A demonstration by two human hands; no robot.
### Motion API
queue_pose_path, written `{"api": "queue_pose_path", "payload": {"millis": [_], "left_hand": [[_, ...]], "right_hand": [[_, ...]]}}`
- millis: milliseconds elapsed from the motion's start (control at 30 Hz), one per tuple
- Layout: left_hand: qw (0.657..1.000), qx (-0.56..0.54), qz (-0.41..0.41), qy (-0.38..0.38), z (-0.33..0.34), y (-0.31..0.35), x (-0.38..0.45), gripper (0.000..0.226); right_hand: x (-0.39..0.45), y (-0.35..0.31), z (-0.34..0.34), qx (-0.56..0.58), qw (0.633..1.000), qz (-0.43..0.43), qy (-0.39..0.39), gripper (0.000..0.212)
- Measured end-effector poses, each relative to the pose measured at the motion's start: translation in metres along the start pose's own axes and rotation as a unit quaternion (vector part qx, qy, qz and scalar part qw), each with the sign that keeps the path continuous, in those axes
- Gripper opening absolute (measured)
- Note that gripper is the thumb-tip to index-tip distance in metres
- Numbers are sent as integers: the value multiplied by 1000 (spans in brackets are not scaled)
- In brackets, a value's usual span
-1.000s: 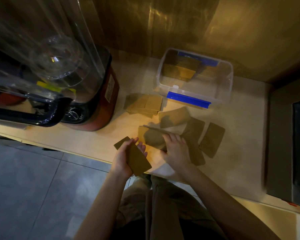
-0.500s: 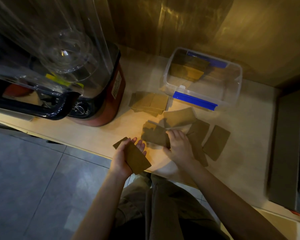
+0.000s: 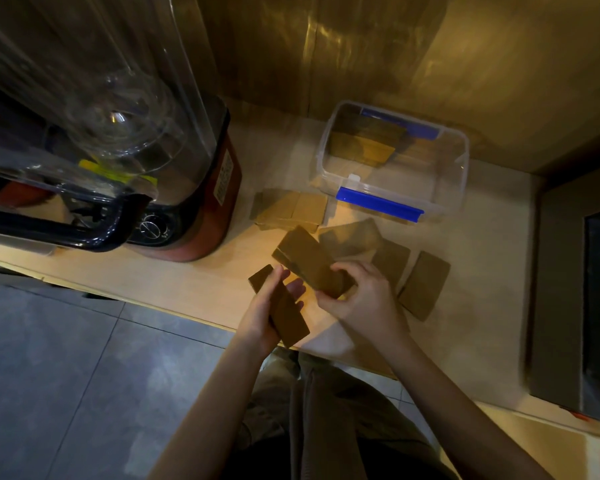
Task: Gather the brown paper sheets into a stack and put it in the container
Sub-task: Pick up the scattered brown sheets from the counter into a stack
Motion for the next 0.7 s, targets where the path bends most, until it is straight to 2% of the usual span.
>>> {"api": "queue_pose_path", "payload": {"millis": [133, 267, 500, 633, 700], "left_hand": [[996, -70, 28, -39, 27, 4, 3, 62], [992, -115, 9, -52, 41, -1, 9, 72], [990, -116, -42, -75, 65, -24, 10, 57], [991, -91, -51, -88, 76, -34, 10, 51], [991, -75, -61, -94, 80, -39, 10, 42]], "right_hand": [[-23, -3, 5, 78, 996, 43, 22, 42], [-33, 3, 8, 97, 991, 79, 41, 42], [-44, 18, 7, 69, 992, 106, 31, 44], [-56, 27, 0, 91, 987, 114, 66, 43], [-59, 34, 2, 98, 986, 130, 45, 43]]}}
Point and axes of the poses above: each hand's wrist, its own x-axis towards the middle knuckle, its own z-axis out of the palm, y = z × x, the point moved 10 cm from there along x, towards the middle knuckle, and after that the axes turned 1 degree about -x, right-handed, at the moved point
